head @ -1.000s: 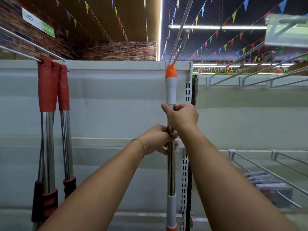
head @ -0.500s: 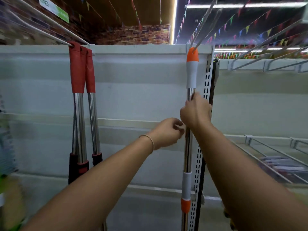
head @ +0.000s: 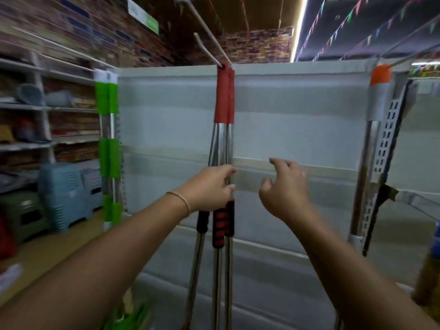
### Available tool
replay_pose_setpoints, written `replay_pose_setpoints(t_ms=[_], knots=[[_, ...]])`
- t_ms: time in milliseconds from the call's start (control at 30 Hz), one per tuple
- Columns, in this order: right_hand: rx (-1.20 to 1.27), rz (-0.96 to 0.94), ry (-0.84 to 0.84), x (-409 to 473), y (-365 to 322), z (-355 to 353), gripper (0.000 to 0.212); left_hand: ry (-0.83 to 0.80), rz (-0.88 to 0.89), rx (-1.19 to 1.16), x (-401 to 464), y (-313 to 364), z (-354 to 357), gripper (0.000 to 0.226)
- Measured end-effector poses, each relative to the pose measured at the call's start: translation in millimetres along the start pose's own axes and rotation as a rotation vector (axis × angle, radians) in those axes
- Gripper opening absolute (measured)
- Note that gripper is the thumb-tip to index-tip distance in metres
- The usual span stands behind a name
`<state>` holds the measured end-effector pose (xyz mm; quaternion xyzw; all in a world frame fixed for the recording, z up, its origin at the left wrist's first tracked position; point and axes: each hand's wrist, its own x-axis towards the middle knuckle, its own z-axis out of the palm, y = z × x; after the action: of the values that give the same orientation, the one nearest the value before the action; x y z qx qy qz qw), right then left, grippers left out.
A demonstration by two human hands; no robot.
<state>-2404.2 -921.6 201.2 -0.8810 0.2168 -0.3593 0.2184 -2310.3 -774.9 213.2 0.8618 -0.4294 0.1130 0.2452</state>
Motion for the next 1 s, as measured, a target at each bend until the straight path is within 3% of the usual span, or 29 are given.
replay_pose_setpoints(t_ms=[333,567,1000], knots=[[0.164,-0.254,-0.208,-73,-211,138,0.052,0.032,-0.284,0.232,-170,-189,-132,0.054],[0.247,-0.414,-0.333,-118,-348,210,0.052,0.068,-0.518,0.317,-282,-266,-211,0.055],[0.338,-0.64,-0.611,-177,-505,360,0.053,0.135,-0.899,0.442,-418,-419,-274,0.053]])
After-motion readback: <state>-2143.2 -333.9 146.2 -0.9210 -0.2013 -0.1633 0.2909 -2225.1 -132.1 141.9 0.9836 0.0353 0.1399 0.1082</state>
